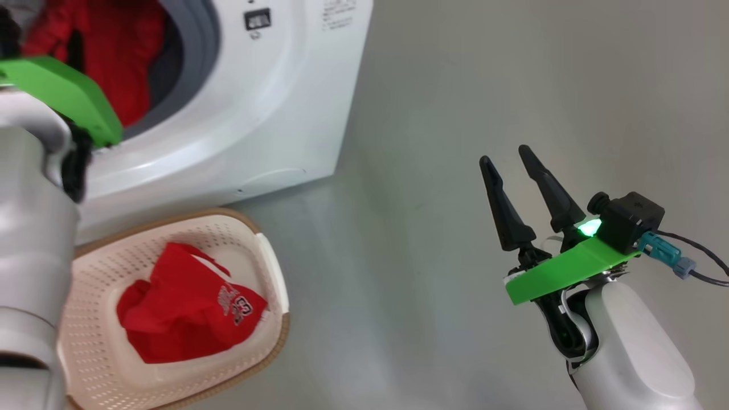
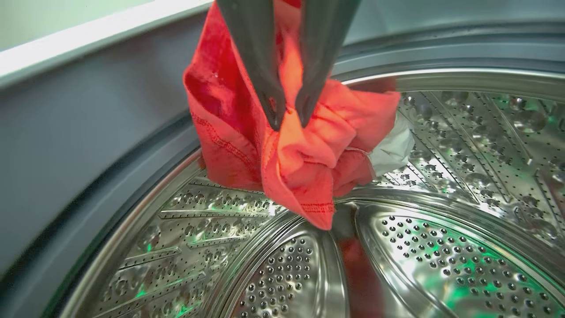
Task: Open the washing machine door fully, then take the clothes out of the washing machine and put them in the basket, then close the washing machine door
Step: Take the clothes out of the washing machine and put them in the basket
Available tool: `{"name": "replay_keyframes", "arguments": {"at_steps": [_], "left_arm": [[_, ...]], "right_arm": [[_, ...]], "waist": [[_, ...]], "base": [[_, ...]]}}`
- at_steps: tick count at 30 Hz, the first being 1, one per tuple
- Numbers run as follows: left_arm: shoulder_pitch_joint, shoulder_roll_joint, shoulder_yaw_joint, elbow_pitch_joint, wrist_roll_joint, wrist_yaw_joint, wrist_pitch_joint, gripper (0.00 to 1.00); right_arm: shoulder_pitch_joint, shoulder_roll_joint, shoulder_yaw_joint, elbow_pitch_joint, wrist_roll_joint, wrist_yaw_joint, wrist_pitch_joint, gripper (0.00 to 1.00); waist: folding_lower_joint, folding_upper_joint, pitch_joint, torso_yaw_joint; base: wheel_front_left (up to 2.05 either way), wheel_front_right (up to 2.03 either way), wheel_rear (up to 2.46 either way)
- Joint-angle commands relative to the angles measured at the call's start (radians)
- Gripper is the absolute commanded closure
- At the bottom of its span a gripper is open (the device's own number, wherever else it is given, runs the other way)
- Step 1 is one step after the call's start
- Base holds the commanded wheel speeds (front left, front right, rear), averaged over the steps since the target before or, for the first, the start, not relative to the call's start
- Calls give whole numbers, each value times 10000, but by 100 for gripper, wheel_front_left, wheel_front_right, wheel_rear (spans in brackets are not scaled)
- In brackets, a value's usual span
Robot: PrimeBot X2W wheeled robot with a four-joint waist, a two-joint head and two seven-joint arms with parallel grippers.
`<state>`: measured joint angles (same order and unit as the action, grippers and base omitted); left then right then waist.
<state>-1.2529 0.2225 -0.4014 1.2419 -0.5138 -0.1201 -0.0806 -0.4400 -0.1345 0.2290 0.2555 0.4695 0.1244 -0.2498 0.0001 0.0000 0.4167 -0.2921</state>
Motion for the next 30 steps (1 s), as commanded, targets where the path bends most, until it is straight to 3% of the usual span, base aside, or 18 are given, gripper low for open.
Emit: {"name": "replay_keyframes", "arguments": {"at_steps": [1,13,22,30], "left_arm": [[63,323,61,-290,-77,-61,-206,100],[1405,-48,-528,-1232,-268,-102,-1125,100],[2401,44,-905,-2740,-387,-89,-1267,100],[3611,422,-1011,-5134,-385,414,-1009,100]], "right_arm": [[209,-55,219,-174,50,63,-120,0],[594,-233,270,92,177,63,-120,0],[944,-358,302,238,269,63,-120,0],[1184,-449,306,321,330,63,-120,0]], "waist": [[-1,0,-420,378],[-1,0,-1597,1200],[-1,0,-2240,1875],[-1,0,-2655,2428]], "base": [[0,0,0],[0,0,0],[0,0,0],[0,0,0]]}}
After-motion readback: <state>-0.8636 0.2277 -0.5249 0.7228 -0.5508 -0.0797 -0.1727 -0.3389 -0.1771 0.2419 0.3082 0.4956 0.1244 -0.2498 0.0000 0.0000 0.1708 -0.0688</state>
